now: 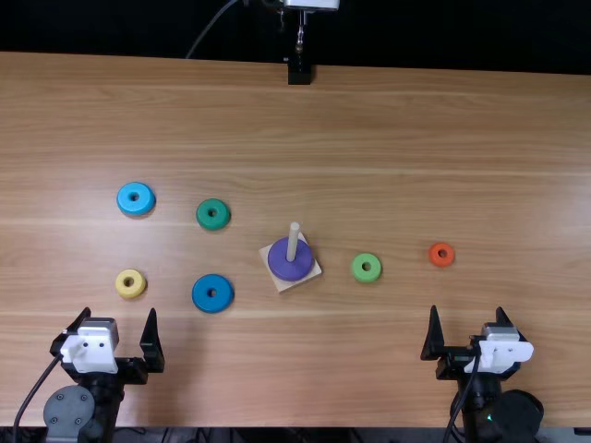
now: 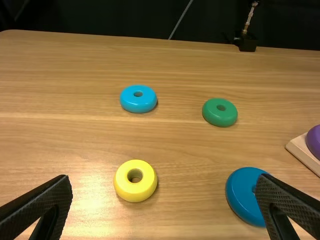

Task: Build the Hanoi tower: stack the rings onto the peg from bottom to top in this color order: purple, dark blue, light blue, dark green, light green, yellow, orange.

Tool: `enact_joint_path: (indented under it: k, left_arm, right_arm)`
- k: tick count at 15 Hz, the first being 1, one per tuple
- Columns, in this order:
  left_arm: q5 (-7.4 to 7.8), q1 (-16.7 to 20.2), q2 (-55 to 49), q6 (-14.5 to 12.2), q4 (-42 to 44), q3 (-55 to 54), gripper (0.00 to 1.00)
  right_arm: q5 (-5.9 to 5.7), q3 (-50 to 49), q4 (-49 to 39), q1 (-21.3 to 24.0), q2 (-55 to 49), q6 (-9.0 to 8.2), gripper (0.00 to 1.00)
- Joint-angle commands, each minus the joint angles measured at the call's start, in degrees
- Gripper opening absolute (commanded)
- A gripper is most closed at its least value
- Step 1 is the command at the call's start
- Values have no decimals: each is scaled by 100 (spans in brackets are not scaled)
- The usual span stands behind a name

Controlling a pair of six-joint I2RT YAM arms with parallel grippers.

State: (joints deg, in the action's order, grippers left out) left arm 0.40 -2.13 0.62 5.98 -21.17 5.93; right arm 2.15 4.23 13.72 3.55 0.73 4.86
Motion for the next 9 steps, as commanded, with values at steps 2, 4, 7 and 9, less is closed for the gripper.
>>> enact_joint_path:
  k: [2, 4, 7, 9]
  left_arm:
    - [-19, 64, -62, -60, -457, -593, 100]
    - [-19, 64, -62, -60, -457, -593, 100]
    - [-19, 72, -62, -60, -457, -593, 100]
    - [33, 72, -62, -49, -404, -593, 100]
  right_arm:
    - [69, -335, 470, 67, -73, 30, 100]
    - [59, -335, 470, 67, -73, 30, 100]
    - [59, -335, 470, 67, -73, 30, 100]
    - [59, -335, 470, 67, -73, 30, 100]
